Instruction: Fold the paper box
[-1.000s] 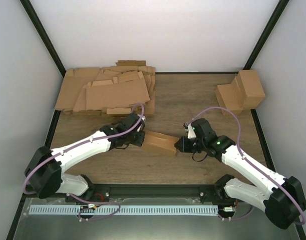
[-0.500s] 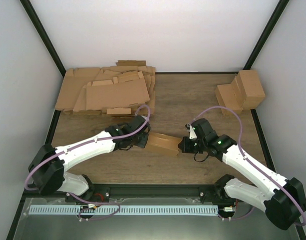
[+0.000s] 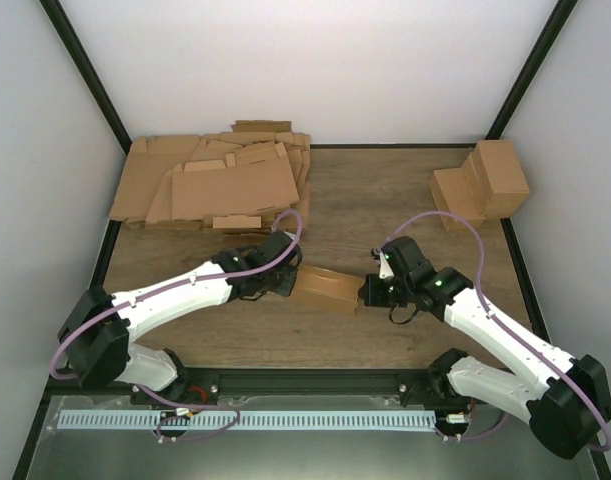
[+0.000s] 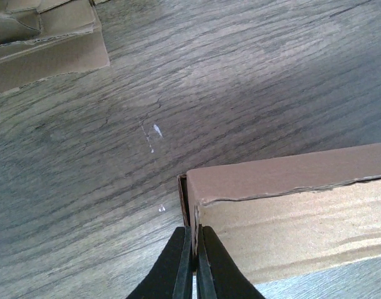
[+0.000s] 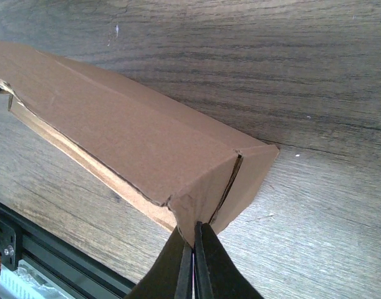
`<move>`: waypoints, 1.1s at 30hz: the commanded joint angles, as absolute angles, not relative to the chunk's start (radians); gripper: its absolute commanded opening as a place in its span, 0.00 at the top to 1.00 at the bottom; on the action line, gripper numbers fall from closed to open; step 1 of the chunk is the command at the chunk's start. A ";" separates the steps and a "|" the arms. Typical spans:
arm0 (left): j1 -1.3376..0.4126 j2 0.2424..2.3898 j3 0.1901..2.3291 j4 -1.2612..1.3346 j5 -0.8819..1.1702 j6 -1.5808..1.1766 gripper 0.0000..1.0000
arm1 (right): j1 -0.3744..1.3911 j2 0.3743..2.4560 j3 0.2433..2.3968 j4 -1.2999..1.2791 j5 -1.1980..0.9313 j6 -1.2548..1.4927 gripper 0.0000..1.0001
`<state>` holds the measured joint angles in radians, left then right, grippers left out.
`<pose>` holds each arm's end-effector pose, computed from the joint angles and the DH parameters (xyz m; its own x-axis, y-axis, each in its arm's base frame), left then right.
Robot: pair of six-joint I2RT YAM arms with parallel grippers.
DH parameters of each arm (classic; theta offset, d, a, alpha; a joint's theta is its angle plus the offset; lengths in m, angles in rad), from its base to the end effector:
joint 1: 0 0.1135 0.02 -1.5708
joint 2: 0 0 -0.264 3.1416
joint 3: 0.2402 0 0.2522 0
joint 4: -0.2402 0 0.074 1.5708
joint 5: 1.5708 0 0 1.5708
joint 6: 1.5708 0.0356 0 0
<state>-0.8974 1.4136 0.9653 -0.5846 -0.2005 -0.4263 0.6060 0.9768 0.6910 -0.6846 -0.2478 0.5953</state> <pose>0.1809 -0.2154 0.2286 -0.7781 0.3256 -0.5372 0.4181 0.9067 -0.0561 0.1475 0.1128 0.2312 -0.9350 0.0135 -0.3543 -0.1712 0.8579 0.4844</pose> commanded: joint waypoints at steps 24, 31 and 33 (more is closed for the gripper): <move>-0.924 1.452 0.973 -0.653 -0.247 -0.425 0.96 | 0.696 1.022 0.709 -0.716 -0.140 0.645 0.99; -0.934 1.440 0.911 -0.608 -0.235 -0.447 0.96 | 0.755 1.049 0.708 -0.740 -0.070 0.683 0.99; -0.942 1.428 0.888 -0.583 -0.224 -0.461 0.96 | 0.771 1.050 0.706 -0.744 -0.048 0.699 0.99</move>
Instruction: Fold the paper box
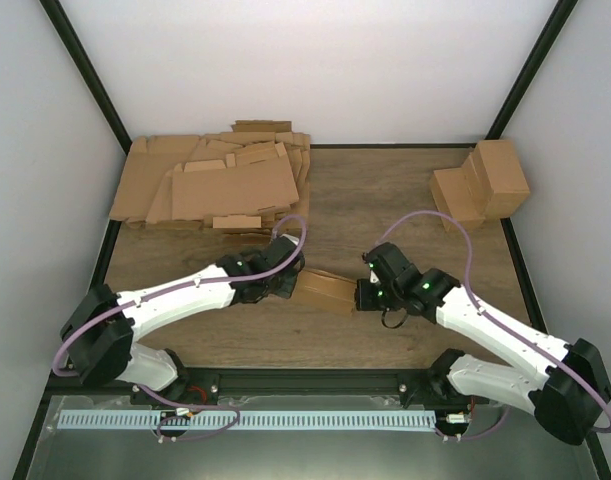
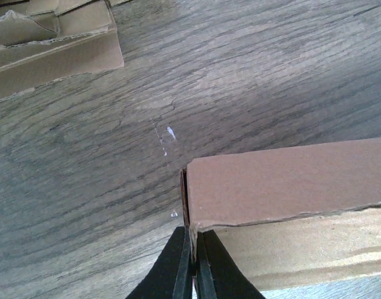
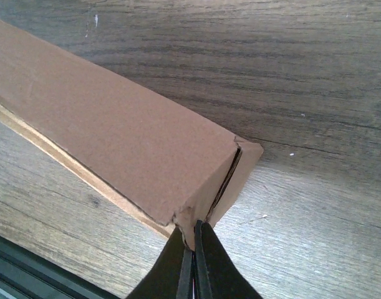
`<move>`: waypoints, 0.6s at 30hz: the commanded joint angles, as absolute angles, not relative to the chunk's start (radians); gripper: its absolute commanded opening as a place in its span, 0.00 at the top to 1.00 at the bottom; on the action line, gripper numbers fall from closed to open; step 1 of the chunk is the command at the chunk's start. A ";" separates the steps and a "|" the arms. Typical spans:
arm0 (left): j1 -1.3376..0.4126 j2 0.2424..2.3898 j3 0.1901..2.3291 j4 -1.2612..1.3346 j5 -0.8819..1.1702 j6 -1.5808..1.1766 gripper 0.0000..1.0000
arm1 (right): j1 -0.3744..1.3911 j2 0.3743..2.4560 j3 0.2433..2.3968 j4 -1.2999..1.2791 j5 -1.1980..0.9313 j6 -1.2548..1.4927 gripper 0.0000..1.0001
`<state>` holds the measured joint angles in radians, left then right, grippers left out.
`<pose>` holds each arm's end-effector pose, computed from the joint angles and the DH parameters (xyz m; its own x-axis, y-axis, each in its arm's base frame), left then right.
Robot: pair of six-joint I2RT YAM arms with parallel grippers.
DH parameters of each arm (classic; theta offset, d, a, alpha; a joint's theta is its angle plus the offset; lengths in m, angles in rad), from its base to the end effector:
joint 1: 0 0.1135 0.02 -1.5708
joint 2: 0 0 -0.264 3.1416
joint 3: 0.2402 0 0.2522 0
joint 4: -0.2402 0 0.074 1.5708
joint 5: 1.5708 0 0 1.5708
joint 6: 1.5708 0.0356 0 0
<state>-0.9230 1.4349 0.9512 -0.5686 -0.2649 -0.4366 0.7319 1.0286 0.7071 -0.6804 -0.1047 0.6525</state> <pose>0.1780 -0.2198 0.2201 -0.7673 0.3376 -0.5452 0.4048 0.9144 -0.0035 0.1419 0.1325 0.2270 -0.9270 -0.0210 -0.3746 -0.1808 0.8998 0.3970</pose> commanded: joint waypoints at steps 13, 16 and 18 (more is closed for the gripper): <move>-0.967 1.390 0.919 -0.587 -0.270 -0.505 0.80 | 0.810 0.986 0.730 -0.693 0.000 0.739 0.79; -0.967 1.359 0.959 -0.609 -0.282 -0.511 0.66 | 0.810 0.978 0.774 -0.705 0.005 0.726 0.68; -0.966 1.337 0.981 -0.627 -0.288 -0.517 0.59 | 0.810 0.980 0.797 -0.716 0.003 0.718 0.63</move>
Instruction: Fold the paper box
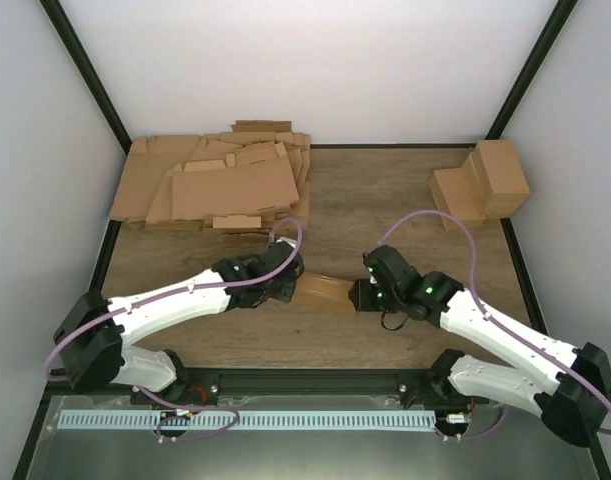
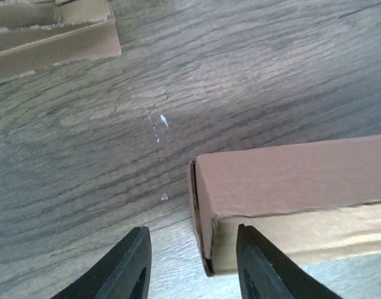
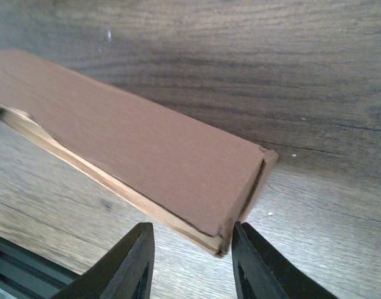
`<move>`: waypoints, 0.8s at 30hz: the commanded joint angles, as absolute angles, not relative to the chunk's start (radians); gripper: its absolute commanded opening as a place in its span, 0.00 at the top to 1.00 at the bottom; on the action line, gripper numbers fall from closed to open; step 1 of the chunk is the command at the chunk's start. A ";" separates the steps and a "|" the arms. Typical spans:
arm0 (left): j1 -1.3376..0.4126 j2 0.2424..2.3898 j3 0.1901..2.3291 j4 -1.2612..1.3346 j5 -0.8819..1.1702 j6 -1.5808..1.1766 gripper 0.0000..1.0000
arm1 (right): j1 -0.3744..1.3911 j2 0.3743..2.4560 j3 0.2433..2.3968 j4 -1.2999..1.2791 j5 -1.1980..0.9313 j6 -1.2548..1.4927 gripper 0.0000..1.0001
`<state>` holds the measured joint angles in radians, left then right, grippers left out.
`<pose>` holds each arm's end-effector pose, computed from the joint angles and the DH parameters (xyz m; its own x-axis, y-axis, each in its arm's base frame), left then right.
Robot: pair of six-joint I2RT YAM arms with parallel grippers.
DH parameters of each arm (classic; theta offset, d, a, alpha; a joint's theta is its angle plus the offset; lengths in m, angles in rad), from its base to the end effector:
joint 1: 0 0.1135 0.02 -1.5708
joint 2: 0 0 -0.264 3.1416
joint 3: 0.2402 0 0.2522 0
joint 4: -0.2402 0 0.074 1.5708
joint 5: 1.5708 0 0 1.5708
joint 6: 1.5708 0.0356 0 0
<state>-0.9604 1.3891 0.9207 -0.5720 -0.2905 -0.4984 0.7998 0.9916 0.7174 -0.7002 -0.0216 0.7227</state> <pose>0.1646 -0.2176 0.2228 -0.7699 0.3016 -0.5624 0.3803 0.9245 -0.0248 0.1312 0.1362 0.2352 -0.9123 0.0100 -0.4094 -0.1628 0.9085 0.3849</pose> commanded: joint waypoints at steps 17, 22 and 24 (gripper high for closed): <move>-0.954 1.284 1.008 -0.650 -0.298 -0.491 0.51 | 0.809 0.959 0.797 -0.767 0.070 0.724 0.59; -0.953 1.284 0.983 -0.603 -0.288 -0.474 0.50 | 0.809 0.926 0.747 -0.737 0.058 0.727 0.62; -0.954 1.290 0.977 -0.595 -0.291 -0.470 0.47 | 0.809 0.921 0.735 -0.725 0.051 0.729 0.63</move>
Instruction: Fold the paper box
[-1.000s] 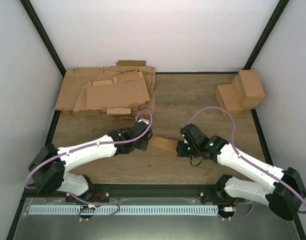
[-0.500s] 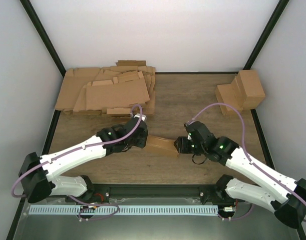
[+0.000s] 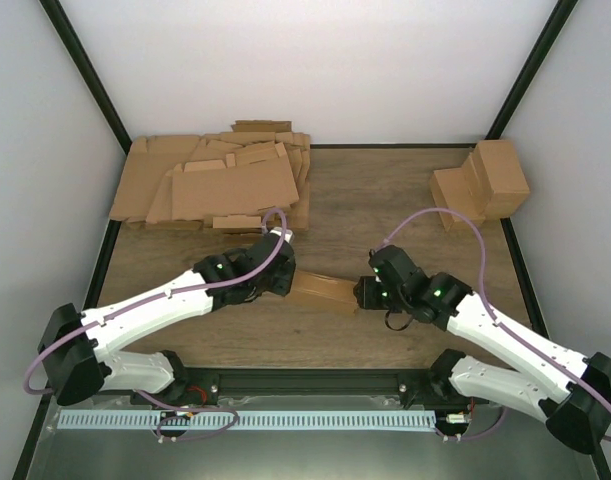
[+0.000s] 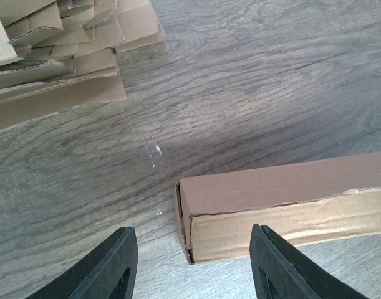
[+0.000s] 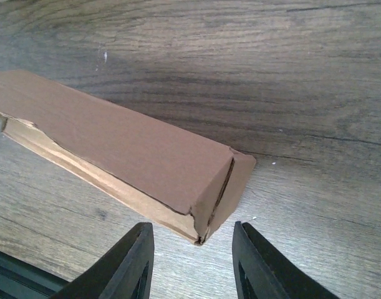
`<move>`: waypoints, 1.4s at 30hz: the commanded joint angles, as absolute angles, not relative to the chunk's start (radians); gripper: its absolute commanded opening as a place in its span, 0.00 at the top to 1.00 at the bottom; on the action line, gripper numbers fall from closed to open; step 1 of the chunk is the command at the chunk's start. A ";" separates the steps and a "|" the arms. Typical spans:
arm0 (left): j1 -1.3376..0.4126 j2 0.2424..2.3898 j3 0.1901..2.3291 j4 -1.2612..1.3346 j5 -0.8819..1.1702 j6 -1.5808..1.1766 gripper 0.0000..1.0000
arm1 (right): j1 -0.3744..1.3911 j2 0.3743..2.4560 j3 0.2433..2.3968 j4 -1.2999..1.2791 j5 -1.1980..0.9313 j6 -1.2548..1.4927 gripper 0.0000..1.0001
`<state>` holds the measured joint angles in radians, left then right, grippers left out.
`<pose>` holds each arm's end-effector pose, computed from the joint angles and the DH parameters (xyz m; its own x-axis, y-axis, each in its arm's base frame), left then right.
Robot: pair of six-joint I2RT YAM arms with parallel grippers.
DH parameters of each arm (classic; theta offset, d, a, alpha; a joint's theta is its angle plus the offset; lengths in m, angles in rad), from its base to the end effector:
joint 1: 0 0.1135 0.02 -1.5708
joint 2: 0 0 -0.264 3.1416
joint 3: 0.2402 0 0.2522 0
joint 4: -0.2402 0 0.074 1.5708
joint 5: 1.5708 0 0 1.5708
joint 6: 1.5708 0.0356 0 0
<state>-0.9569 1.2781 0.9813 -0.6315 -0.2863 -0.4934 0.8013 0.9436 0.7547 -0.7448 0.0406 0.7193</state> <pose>0.1582 -0.2071 0.2654 -0.7314 0.2491 -0.6348 0.3863 0.9185 -0.0847 0.1277 0.1298 0.2521 -0.8825 0.0352 -0.4690 -0.1587 0.9164 0.3674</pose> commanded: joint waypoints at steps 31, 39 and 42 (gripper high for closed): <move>-0.953 1.390 0.960 -0.525 -0.333 -0.466 0.72 | 0.810 0.992 0.756 -0.670 0.081 0.720 0.85; -0.953 1.421 0.968 -0.525 -0.313 -0.435 0.96 | 0.810 0.998 0.752 -0.663 0.065 0.708 0.99; -0.954 1.424 0.963 -0.531 -0.310 -0.438 0.96 | 0.810 0.999 0.746 -0.675 0.060 0.715 0.99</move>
